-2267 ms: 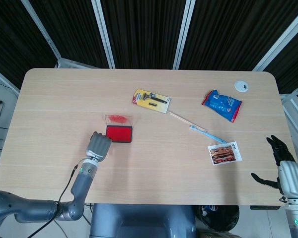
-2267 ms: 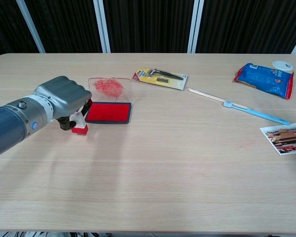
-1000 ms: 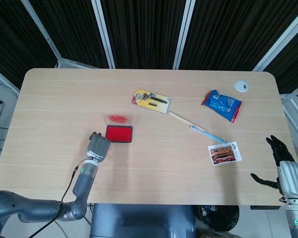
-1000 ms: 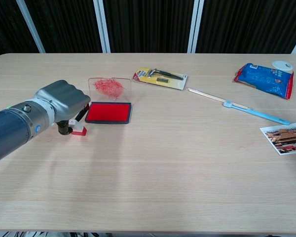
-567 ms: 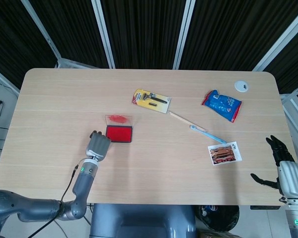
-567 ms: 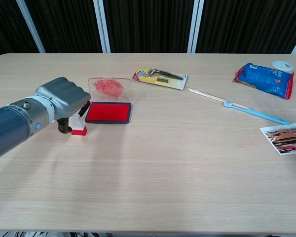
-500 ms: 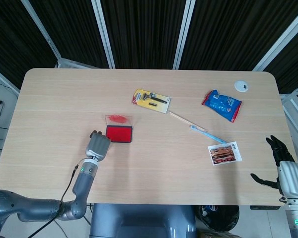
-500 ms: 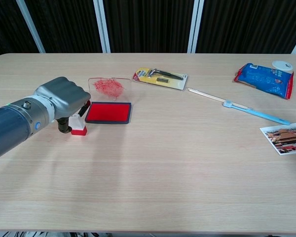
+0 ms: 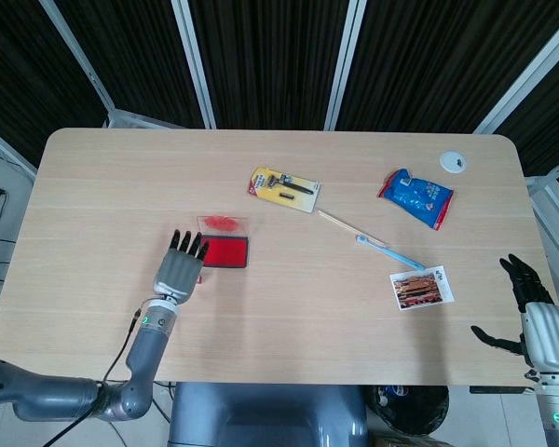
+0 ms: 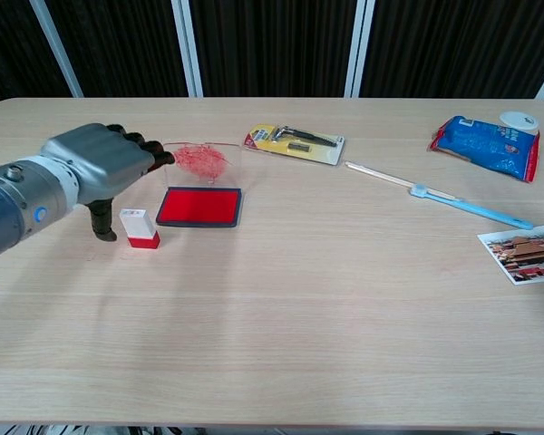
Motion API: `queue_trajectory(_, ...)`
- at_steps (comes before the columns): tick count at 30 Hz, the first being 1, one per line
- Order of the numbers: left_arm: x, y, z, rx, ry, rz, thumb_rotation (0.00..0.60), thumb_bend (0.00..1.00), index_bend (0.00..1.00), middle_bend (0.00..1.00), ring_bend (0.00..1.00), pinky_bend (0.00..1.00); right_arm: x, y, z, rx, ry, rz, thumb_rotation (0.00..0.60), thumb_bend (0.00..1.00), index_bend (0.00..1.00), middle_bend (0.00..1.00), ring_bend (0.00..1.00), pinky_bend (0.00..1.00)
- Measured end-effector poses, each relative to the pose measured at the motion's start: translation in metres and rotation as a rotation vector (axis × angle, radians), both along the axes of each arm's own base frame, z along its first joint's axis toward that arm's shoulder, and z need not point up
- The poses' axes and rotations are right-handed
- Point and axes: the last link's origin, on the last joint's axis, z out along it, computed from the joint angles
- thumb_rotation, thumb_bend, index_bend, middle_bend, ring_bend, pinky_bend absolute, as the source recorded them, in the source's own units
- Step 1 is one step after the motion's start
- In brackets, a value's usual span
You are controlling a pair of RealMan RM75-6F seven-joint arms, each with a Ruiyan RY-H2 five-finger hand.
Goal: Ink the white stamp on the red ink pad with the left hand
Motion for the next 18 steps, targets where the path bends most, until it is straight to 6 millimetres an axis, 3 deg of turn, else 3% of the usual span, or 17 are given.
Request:
queue_trajectory(9, -0.018, -0.032, 0.063, 0.093, -0.234, -0.023, 0.600, 0.07, 0.00, 0.00, 0.00, 0.03, 0.000, 0.000, 0.000, -0.002, 0.046, 0.009, 0.600, 0.09, 0.00, 0.00, 0.00, 0.19)
queue_trajectory(18, -0.076, -0.084, 0.119, 0.234, -0.442, -0.038, 0.600, 0.07, 0.00, 0.00, 0.00, 0.00, 0.001, 0.000, -0.003, -0.012, 0.116, 0.008, 0.600, 0.08, 0.00, 0.00, 0.00, 0.19)
